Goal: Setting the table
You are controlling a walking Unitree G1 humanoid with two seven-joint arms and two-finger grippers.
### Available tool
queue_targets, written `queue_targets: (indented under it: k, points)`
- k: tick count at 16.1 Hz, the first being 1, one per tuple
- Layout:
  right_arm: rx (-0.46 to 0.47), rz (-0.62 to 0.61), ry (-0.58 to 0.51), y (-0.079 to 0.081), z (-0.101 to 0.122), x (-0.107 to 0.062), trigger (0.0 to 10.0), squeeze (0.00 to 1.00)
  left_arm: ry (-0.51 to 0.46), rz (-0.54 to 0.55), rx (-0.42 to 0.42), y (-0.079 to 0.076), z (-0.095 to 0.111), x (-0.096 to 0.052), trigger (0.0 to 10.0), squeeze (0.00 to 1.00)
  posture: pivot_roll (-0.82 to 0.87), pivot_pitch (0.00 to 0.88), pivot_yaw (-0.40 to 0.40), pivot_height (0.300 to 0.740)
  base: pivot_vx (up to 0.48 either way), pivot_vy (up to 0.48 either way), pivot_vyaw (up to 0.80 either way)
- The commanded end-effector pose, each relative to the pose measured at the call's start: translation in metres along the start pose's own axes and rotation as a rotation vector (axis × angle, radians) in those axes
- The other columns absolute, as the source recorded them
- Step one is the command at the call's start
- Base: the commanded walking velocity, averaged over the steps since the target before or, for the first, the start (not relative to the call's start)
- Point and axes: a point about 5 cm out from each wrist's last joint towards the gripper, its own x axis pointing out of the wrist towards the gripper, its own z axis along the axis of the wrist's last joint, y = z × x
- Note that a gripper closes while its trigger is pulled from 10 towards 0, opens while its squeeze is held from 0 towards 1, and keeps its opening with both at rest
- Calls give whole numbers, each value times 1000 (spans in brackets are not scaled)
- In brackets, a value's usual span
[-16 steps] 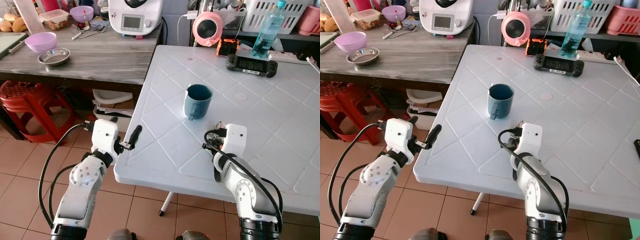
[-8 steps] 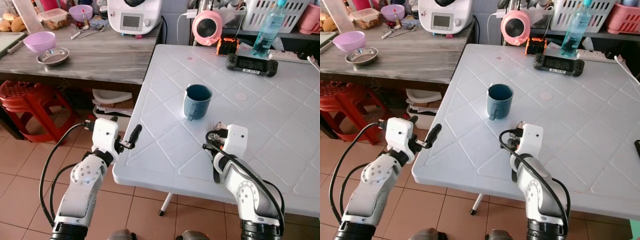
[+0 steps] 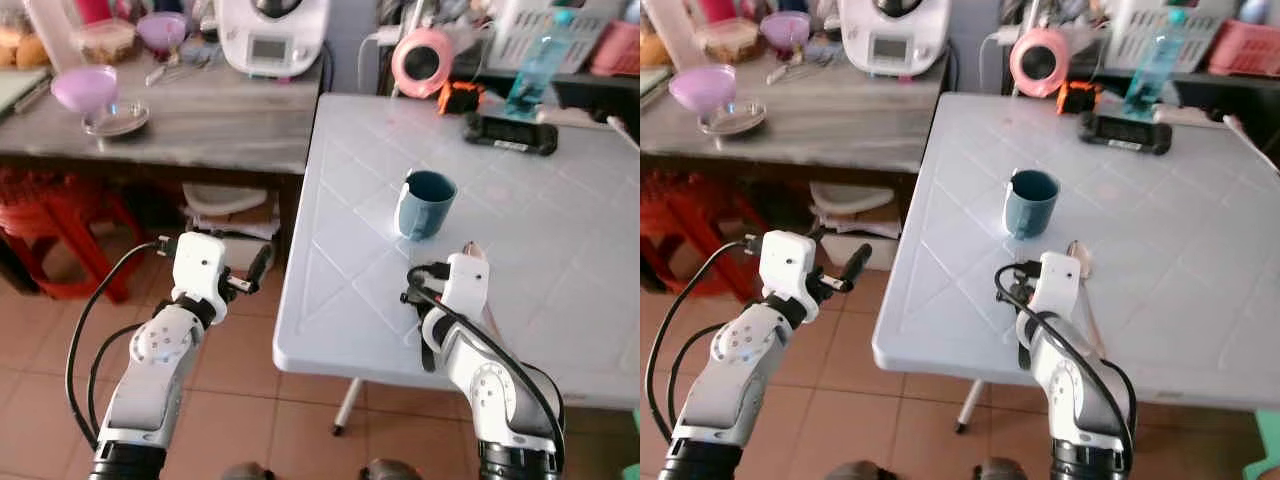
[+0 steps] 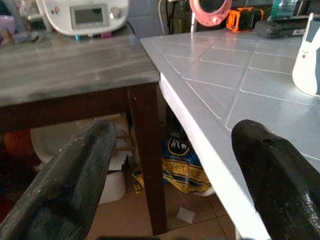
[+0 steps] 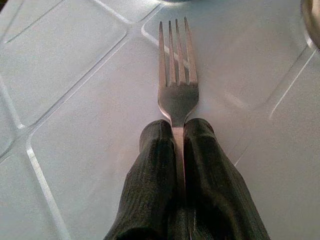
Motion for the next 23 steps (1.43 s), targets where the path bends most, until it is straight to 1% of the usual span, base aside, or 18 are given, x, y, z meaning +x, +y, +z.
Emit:
queue_targets:
  k: [1, 4, 6, 9, 10, 11, 13, 14, 17, 19, 22, 23]
  points:
    - [37, 30, 136, 6, -25, 3, 10000, 0, 10, -14, -10, -5, -1, 2, 10000, 0, -55, 0, 32, 740, 0, 480, 0]
    - [44, 28, 143, 6, -27, 3, 10000, 0, 14, -17, -9, -6, -2, 2, 10000, 0, -54, 0, 32, 740, 0, 480, 0]
    - [22, 37, 133, 7, -27, 4, 10000, 0, 17, -14, -8, -5, -3, 2, 10000, 0, -53, 0, 31, 740, 0, 480, 0]
    - [-100, 39, 12, 7, -14, 4, 10000, 0, 20, 1, -2, -5, -4, 2, 10000, 0, -51, 0, 22, 740, 0, 480, 0]
    - [-164, 42, -59, 8, -7, 2, 10000, 0, 18, 14, -5, -5, -4, 3, 10000, 0, -53, 0, 24, 740, 0, 480, 0]
    - [-179, 46, -90, 10, -3, 2, 10000, 0, 17, 18, -6, -5, -4, 5, 10000, 0, -54, 0, 25, 740, 0, 480, 0]
    - [-162, 60, -128, 14, 1, 1, 10000, 0, 8, 27, 1, -4, -3, 8, 10000, 0, -59, 0, 27, 740, 0, 480, 0]
    - [-176, 64, -178, 16, 6, 0, 10000, 0, -2, 29, 2, -4, -1, 10, 10000, 0, -60, 0, 28, 740, 0, 480, 0]
    - [-178, 54, -265, 14, 16, -1, 10000, 0, -27, 28, 9, -4, 2, 13, 10000, 0, -61, 0, 28, 740, 0, 477, 0]
    - [-176, 51, -297, 13, 20, -2, 10000, 0, -31, 33, 17, -3, 1, 13, 10000, 0, -61, 0, 29, 740, 0, 444, 0]
    - [-174, 54, -310, 14, 21, -1, 10000, 0, -44, 39, 21, -2, 3, 13, 10000, 0, -60, 0, 30, 740, 335, 341, 0]
    - [-176, 60, -320, 14, 22, -1, 10000, 0, -50, 45, 23, -2, 4, 14, 10000, 0, -60, 0, 31, 740, 446, 0, 0]
